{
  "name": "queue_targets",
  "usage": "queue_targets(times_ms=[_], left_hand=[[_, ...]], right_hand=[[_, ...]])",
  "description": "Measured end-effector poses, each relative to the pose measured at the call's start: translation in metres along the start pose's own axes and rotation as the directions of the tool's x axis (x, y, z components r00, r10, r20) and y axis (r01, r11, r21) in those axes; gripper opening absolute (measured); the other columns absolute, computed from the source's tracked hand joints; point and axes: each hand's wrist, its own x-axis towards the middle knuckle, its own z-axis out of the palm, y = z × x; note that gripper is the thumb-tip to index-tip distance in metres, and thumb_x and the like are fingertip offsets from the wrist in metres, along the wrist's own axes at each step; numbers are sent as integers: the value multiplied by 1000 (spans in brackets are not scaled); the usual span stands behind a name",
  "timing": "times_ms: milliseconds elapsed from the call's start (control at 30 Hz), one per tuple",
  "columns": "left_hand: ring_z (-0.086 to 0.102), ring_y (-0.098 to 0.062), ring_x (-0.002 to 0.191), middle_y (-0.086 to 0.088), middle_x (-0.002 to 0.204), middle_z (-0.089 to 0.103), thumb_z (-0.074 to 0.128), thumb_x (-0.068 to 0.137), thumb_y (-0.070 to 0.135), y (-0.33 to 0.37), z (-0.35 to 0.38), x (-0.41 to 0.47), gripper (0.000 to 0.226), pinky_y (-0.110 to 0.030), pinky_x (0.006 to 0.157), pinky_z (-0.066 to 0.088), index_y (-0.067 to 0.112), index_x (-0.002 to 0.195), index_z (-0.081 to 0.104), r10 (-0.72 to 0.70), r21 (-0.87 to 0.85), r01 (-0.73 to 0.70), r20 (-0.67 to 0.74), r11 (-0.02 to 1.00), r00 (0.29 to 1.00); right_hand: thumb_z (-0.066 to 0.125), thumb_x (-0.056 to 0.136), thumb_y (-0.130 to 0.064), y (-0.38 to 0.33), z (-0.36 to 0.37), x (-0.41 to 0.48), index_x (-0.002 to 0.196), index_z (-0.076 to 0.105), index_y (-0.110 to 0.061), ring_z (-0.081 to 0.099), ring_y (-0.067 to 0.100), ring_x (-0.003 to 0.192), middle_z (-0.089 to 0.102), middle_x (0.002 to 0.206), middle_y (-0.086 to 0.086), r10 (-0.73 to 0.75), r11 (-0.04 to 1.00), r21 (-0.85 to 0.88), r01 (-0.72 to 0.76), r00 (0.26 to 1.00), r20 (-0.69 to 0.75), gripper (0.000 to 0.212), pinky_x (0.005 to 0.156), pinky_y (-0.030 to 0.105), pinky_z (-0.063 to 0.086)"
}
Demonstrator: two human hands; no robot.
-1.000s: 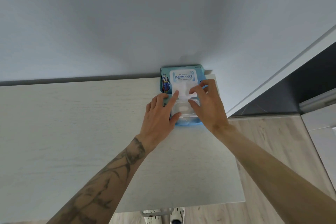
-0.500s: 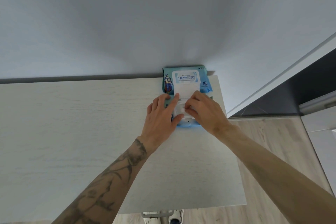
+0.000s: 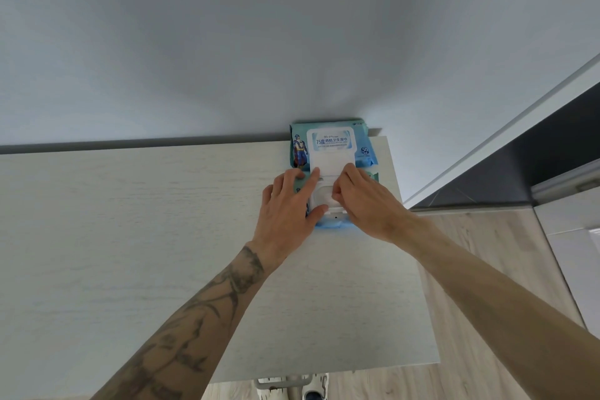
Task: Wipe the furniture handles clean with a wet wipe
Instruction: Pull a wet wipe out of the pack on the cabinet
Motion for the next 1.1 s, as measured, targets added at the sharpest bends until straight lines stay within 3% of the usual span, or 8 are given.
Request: queue_targets(times_ms=[267, 467, 700, 767, 867, 967, 1033, 1100], left_hand=[[26, -22, 149, -1, 156, 29, 58, 104, 59, 0, 0, 1, 78, -42, 124, 28, 28, 169, 26, 4, -9, -4, -5, 1000, 1000], [25, -21, 147, -1, 155, 28, 61, 103, 57, 1, 1, 1, 80, -42, 125, 27, 29, 169, 26, -11, -13, 11, 0, 1000, 1000], [30, -24, 147, -1, 154, 32, 66, 101, 54, 4, -4, 1, 76, -43, 125, 28, 26, 164, 35, -14, -37, 13, -5, 999, 1000], [31, -25, 148, -1, 156, 34, 70, 100, 51, 7, -6, 1, 68, -43, 126, 27, 24, 158, 44, -23, -59, 22, -25, 998, 999], [36, -25, 147, 0, 151, 46, 80, 94, 40, 11, -8, 0, 66, -41, 124, 27, 21, 150, 51, -32, -176, 17, -83, 984, 996], [36, -23, 149, 1, 151, 50, 86, 90, 30, 15, -11, 2, 81, -39, 125, 24, 20, 157, 42, -121, -348, 92, -63, 933, 991], [34, -16, 147, 5, 153, 49, 84, 93, 26, 20, -12, 2, 91, -36, 125, 21, 24, 166, 30, -188, -464, 156, -24, 872, 982], [37, -8, 135, 12, 144, 52, 78, 98, 31, 22, -11, 1, 79, -29, 116, 21, 28, 165, 34, -241, -556, 184, -31, 811, 970]], right_hand=[[67, 104, -26, 6, 13, -6, 127, 60, -12, 43, 21, 141, 51, 136, 3, 84, 959, 277, -58, 993, -82, 28, 108, 37, 53], [64, 106, -17, 3, 15, -6, 115, 65, -8, 55, 23, 122, 63, 127, 6, 76, 963, 267, -37, 988, -134, 14, 103, 37, 56], [51, 110, -29, -4, 0, -15, 109, 52, -15, 54, 10, 109, 56, 117, -3, 197, 885, 461, -65, 950, -243, 13, 88, 12, 47], [53, 110, -27, -5, -12, -14, 103, 45, -23, 54, 8, 105, 52, 112, -8, 226, 864, 502, -32, 917, -329, 11, 75, 3, 46], [56, 110, -26, -1, -25, -14, 100, 41, -31, 52, 5, 109, 53, 113, -14, 229, 844, 536, -1, 905, -359, 19, 76, -3, 46], [57, 110, -28, 9, -27, -18, 100, 47, -27, 60, 8, 101, 59, 112, -13, 258, 841, 540, -39, 905, -337, 14, 77, 10, 52], [57, 110, -28, 15, -25, -22, 103, 51, -23, 61, 7, 97, 62, 112, -11, 284, 841, 538, -60, 895, -344, 11, 76, 10, 51], [56, 110, -29, 20, -26, -26, 103, 51, -27, 61, 3, 94, 61, 110, -13, 309, 834, 548, -65, 878, -366, 10, 77, 10, 49]])
